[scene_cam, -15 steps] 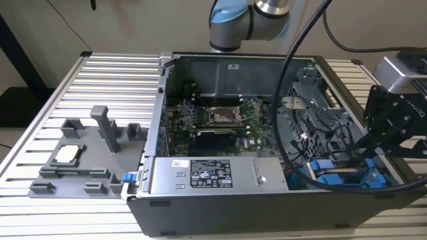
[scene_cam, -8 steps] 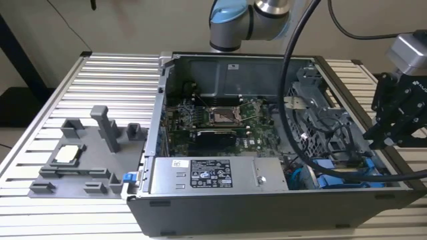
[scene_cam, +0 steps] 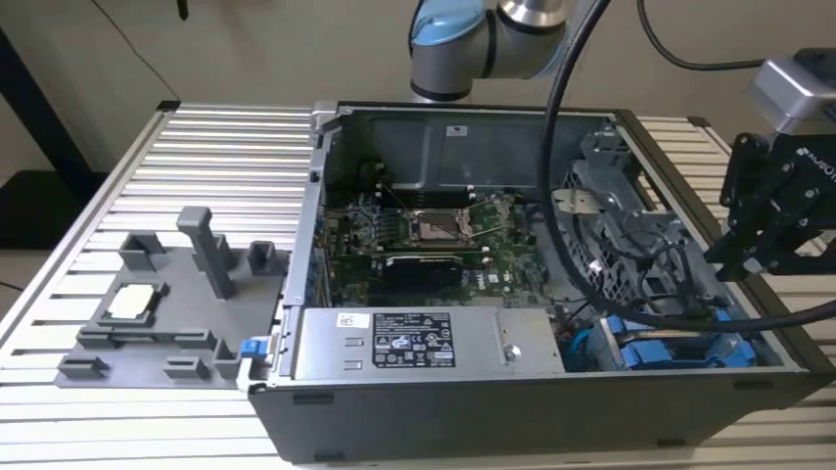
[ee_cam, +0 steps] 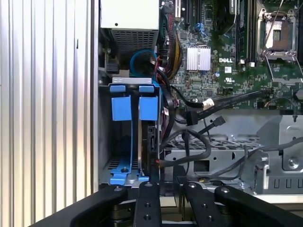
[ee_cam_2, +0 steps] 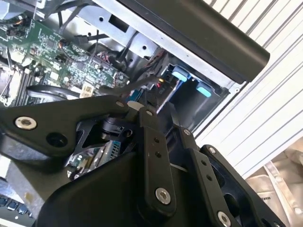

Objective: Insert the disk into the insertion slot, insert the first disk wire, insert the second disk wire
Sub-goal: 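Insert the second disk wire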

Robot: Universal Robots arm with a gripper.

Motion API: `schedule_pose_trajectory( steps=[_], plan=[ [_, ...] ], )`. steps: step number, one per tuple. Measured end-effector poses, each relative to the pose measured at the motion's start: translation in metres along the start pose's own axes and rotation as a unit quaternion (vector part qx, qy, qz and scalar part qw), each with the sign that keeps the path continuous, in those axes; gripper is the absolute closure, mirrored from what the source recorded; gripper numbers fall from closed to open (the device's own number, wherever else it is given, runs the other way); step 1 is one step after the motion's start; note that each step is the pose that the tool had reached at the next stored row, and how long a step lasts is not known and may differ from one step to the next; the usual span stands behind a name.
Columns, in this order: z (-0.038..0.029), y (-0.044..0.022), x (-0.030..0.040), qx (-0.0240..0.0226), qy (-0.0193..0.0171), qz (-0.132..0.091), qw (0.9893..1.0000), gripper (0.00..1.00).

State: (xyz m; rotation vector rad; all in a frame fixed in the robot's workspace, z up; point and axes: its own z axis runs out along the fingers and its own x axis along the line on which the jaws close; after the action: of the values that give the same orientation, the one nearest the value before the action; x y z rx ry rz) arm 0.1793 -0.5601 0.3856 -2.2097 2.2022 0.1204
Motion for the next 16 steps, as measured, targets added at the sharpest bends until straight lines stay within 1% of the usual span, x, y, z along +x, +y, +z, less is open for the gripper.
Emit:
schedule_pose_trajectory(
  steps=[2,4,7,8,11,14,16],
  plan=[
    [0.0004,0.0,-0.0073,0.0,0.0001,0.0,1.0,0.73],
    [0.0008,0.0,-0.012,0.0,0.0001,0.0,1.0,0.73],
    [0.001,0.0001,-0.0137,0.0,0.0,0.0,1.0,0.73],
    [0.001,0.0014,-0.0138,0.0001,0.0,0.0,1.0,0.73],
    [0.0014,0.0113,-0.0138,0.003,0.0001,0.0,1.0,0.73],
    [0.0018,0.0224,-0.0138,0.0077,0.0,-0.001,1.0,0.73],
    [0.0021,0.0277,-0.0138,0.0108,0.0,-0.001,0.9999,0.73]
  ],
)
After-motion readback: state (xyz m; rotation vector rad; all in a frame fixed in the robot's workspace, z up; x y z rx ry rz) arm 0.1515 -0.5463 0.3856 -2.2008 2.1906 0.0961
